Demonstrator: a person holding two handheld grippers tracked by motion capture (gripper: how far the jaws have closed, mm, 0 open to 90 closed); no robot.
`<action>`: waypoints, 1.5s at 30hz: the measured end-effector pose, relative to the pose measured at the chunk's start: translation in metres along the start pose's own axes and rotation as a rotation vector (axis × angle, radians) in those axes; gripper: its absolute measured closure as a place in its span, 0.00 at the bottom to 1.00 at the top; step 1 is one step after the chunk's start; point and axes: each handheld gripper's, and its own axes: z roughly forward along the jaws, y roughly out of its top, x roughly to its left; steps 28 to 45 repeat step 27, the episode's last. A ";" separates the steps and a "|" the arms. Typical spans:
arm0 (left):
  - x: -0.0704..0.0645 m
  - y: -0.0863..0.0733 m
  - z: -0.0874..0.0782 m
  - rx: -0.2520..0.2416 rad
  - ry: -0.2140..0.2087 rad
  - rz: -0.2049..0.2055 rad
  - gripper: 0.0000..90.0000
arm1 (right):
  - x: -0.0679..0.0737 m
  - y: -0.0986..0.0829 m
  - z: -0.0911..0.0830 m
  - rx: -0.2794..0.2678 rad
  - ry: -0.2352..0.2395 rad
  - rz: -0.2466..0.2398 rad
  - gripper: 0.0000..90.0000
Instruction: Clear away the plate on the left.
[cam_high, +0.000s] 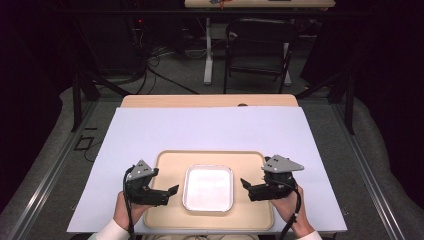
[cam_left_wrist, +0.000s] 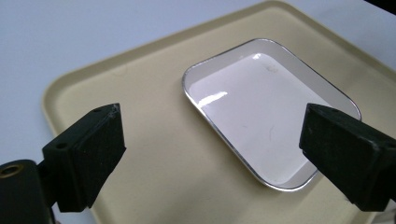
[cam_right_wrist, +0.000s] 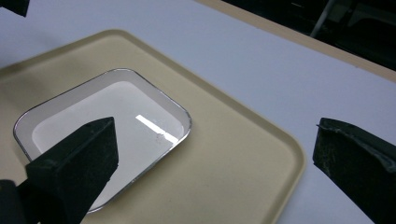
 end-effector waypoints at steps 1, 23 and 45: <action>0.002 -0.001 -0.002 -0.007 0.009 -0.010 0.05 | -0.003 -0.001 -0.004 -0.012 -0.013 0.004 0.00; 0.046 -0.034 -0.035 0.000 0.097 -0.139 0.02 | -0.047 -0.050 -0.041 0.058 -0.203 0.113 0.00; 0.054 -0.039 -0.037 -0.006 0.098 -0.187 0.02 | -0.059 -0.060 -0.042 0.095 -0.210 0.180 0.00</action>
